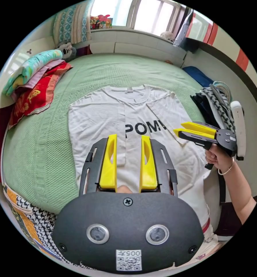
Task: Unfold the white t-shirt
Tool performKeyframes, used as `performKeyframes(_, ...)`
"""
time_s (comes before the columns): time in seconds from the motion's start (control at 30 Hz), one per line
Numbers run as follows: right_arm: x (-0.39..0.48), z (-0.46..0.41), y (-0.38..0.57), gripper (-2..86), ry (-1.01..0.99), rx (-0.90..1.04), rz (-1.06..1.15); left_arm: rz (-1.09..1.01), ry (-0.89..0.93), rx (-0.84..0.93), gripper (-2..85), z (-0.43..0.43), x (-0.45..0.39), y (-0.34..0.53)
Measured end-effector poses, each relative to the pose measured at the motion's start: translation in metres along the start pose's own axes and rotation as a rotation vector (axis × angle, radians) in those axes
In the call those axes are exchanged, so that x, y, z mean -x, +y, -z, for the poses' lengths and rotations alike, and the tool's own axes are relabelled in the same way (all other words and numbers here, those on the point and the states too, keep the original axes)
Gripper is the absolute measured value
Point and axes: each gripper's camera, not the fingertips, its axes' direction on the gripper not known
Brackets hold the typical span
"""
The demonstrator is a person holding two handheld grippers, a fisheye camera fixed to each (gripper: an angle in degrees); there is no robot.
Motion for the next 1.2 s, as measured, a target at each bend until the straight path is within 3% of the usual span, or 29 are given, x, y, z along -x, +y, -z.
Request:
performKeyframes(0.13,0.001,-0.034,-0.021,10.6,0.002,0.04,-0.018,0.015,-0.039,0.01,10.7,-0.037,0.008,-0.002)
performKeyframes(0.4,-0.019,-0.043,-0.033,2.7,-0.087,-0.005,-0.067,0.087,0.064,0.01,3.3,-0.048,0.038,-0.011)
performKeyframes(0.57,-0.032,-0.021,-0.062,-0.7,-0.035,-0.011,-0.086,0.086,0.053,-0.039,1.7,-0.023,0.048,-0.032)
performKeyframes(0.67,-0.073,0.008,-0.076,-0.9,-0.013,-0.058,-0.191,0.169,0.066,-0.112,1.4,0.009,0.088,-0.038)
performKeyframes(0.87,-0.172,0.039,-0.073,-0.8,0.239,-0.014,-0.45,0.463,-0.179,-0.139,0.7,0.038,0.193,-0.012)
performKeyframes(1.0,-0.188,0.047,-0.057,-0.7,0.233,-0.025,-0.485,0.674,-0.277,-0.109,-0.2,0.031,0.237,0.029)
performKeyframes(1.2,-0.139,0.069,-0.05,2.3,0.238,-0.072,-0.382,0.513,-0.242,-0.122,-0.6,0.037,0.181,0.035)
